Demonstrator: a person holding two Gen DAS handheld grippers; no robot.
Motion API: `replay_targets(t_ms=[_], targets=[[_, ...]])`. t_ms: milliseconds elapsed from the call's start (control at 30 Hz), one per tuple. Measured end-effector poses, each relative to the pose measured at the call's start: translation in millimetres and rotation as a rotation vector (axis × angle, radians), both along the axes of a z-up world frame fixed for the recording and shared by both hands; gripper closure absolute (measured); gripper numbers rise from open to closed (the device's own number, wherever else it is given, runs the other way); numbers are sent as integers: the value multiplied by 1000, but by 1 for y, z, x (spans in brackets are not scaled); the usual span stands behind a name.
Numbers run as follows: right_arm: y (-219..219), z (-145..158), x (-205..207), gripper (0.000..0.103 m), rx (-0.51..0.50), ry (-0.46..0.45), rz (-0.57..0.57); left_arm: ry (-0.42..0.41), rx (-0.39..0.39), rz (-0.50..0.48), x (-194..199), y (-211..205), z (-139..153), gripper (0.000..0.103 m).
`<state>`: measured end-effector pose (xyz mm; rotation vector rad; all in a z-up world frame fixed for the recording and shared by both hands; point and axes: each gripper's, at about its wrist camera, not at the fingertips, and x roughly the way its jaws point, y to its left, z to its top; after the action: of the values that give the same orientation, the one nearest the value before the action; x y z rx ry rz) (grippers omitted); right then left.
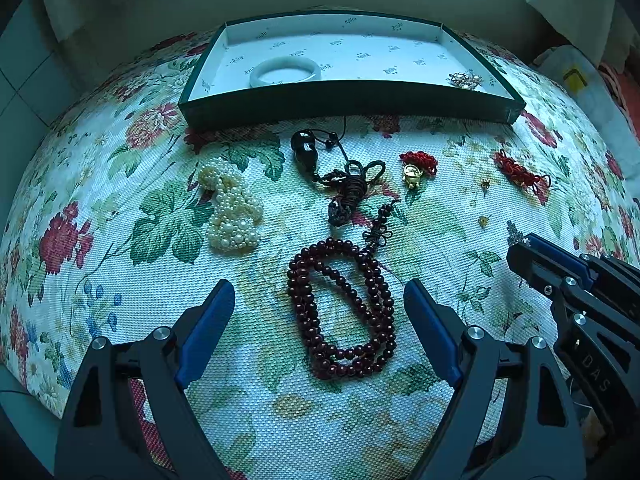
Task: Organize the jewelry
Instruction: 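Grasp the rhinestone pin with the right tool while the left tool grasps the red bead necklace, then carry the pin and bead necklace into the box and open both tools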
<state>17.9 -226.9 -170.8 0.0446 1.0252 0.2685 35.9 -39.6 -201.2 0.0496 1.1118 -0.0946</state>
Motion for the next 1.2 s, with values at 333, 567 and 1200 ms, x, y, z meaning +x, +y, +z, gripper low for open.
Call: replay_targets(t_ms=[333, 567, 1200], targets=[[-6, -2, 3, 92, 15, 8, -18, -16, -3, -26, -4, -2, -1, 55], [-7, -3, 2, 92, 17, 10, -18, -27, -19, -49, -7, -1, 1, 82], [-8, 10, 2, 92, 27, -13, -18, -96, -99, -56, -10, 5, 38, 90]])
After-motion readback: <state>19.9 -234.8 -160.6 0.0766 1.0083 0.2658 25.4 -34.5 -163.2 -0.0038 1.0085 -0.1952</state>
